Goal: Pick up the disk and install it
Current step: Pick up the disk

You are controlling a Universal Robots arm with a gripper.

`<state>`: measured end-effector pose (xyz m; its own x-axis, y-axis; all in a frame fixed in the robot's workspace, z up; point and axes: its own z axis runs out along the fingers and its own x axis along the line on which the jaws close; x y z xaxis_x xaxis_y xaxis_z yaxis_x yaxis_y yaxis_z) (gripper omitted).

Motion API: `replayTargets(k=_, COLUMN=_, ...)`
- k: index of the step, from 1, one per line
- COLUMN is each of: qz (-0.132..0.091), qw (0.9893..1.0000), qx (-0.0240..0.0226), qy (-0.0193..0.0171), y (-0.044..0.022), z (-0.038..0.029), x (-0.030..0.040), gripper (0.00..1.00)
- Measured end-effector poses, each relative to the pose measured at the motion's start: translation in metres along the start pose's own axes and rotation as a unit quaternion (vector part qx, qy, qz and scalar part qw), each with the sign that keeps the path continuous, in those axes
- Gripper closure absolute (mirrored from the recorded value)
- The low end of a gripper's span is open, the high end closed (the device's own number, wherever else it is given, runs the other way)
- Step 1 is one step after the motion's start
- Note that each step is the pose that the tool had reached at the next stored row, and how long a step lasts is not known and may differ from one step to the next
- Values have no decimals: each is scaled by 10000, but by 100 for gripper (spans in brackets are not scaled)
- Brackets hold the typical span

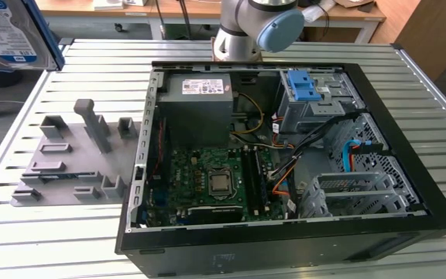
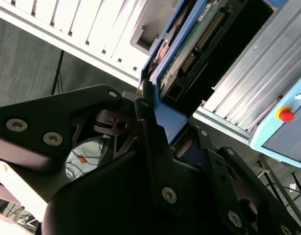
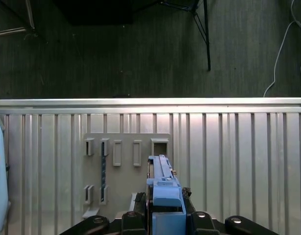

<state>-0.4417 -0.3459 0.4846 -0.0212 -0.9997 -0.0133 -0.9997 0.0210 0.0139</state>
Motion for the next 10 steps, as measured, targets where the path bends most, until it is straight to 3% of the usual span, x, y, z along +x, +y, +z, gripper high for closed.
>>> replayTargets(k=5, qz=0, qw=10000, qx=-1, qy=0, y=1, z=-85, x=-1, gripper=64)
replayTargets(k=10, qz=0, qw=10000, qx=0, qy=0, y=1, z=-105, x=38, gripper=64)
